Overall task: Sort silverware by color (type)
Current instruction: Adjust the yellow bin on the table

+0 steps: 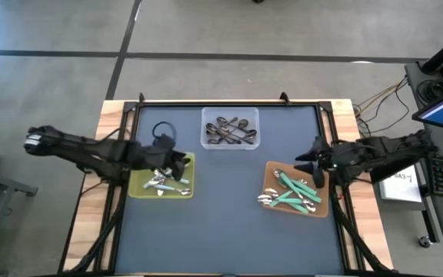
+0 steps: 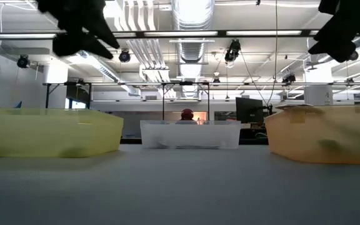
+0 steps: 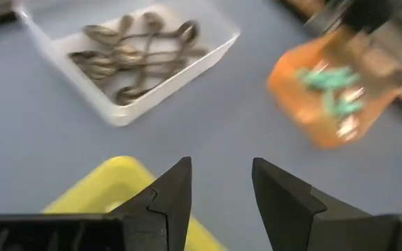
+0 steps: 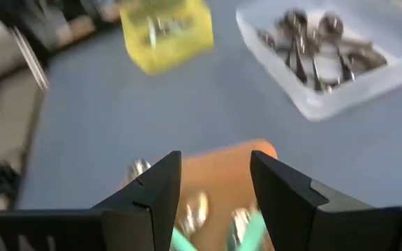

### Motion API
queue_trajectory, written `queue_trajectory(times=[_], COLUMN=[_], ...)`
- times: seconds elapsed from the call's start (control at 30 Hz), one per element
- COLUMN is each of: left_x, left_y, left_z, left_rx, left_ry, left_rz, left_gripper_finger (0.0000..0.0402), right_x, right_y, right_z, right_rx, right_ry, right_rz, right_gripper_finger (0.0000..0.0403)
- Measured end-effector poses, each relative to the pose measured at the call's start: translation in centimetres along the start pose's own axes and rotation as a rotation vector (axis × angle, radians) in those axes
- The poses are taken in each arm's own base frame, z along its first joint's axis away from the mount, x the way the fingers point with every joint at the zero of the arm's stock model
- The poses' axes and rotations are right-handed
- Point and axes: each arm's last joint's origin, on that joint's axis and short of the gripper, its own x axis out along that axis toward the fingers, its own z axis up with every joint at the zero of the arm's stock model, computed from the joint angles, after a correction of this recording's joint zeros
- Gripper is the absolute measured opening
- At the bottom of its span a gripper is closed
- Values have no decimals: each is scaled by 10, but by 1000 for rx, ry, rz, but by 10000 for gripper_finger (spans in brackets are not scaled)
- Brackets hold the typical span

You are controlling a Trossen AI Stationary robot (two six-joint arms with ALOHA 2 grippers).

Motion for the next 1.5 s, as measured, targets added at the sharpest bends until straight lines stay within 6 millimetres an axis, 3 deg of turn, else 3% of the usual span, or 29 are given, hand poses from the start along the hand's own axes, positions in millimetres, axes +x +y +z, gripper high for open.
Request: queue_trajectory(times=[0.23, 0.37, 0.53, 0.8, 1.23, 1.5], left_x=[27, 38, 46, 55, 78, 86], left_y=[32, 49, 63, 68, 83, 78], left_z=[-49, -71, -89, -99, -127, -134], left_rx=[-197, -213, -213, -163, -227, -249], left_ry=[-300, -346, -312, -248, -84, 59], left_rz=[-372, -422, -392, -321, -171, -219], left_gripper_finger=[132, 132, 132, 132, 133, 133], right_x=[7, 18, 31, 53, 53, 53], right_y=[-12, -19, -27, -38, -40, -40], right_z=[-21, -37, -56, -87, -87, -87], right_rx=[140, 179, 251, 377, 303, 319], right_ry=[-245, -263, -275, -247, -270, -269], right_rz=[79, 77, 73, 54, -7, -4], right_gripper_finger=[164, 161, 154, 144, 144, 138])
